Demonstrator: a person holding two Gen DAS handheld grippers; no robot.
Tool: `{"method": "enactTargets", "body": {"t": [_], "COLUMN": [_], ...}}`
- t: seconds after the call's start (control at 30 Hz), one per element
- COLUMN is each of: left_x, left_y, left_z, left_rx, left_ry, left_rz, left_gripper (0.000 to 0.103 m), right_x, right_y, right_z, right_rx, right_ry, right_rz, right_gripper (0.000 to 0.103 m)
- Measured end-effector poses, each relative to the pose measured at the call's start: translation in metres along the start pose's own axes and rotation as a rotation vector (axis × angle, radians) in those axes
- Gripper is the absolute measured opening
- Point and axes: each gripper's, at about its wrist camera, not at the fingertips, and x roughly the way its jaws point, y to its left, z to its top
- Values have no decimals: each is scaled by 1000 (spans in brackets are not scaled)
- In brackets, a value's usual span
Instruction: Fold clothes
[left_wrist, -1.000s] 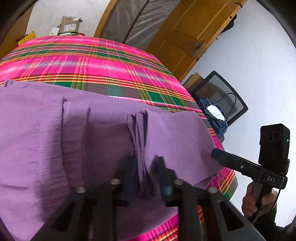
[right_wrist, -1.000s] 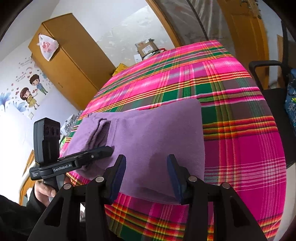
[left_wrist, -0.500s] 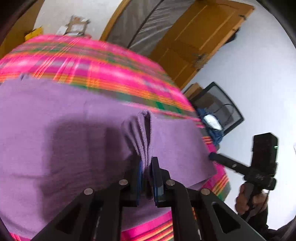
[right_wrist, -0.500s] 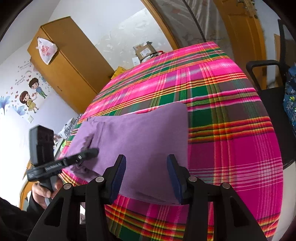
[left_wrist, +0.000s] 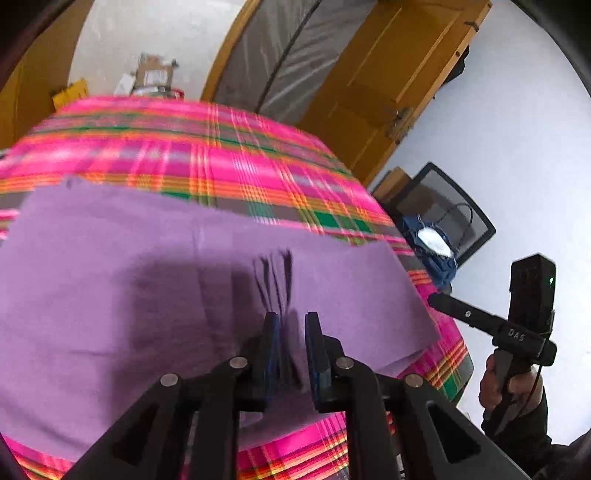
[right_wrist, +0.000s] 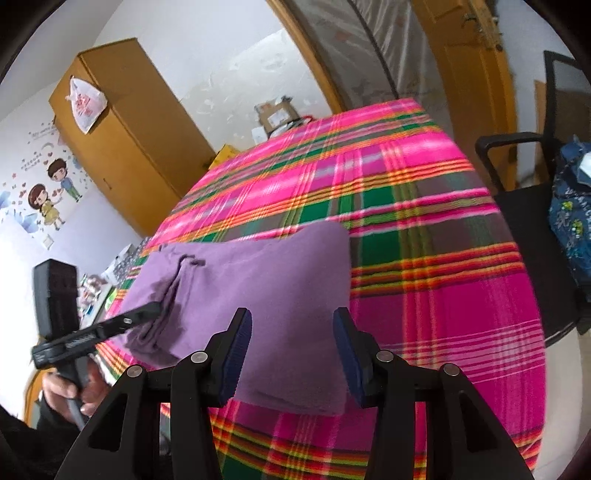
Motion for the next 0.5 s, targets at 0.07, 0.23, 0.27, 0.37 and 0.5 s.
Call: {"method": "enactTargets", "body": {"t": [0.07, 0.23, 0.27, 0.37, 0.5], "left_x": [-3, 16, 28, 47, 53], "left_y": [-3, -13, -14, -1, 20], "left_z": [3, 11, 13, 13, 10], "left_rx": [14, 55, 61, 28, -42], "left_ry": [-11, 3, 18, 59, 78], "left_rz": [1, -5, 8, 37, 27], "left_gripper": [14, 14, 14, 12, 2], "right_x": [0, 9, 11, 17, 18], "right_y": [-2, 4, 5, 8, 9], "right_z": [0, -6, -7, -12, -11], "right_rx": [2, -46, -58, -93, -101], "right_ry": [-4, 35, 45, 75, 84], "right_rz": [-14, -65, -77, -113, -119], "right_gripper": [42, 25, 25, 23, 22]}}
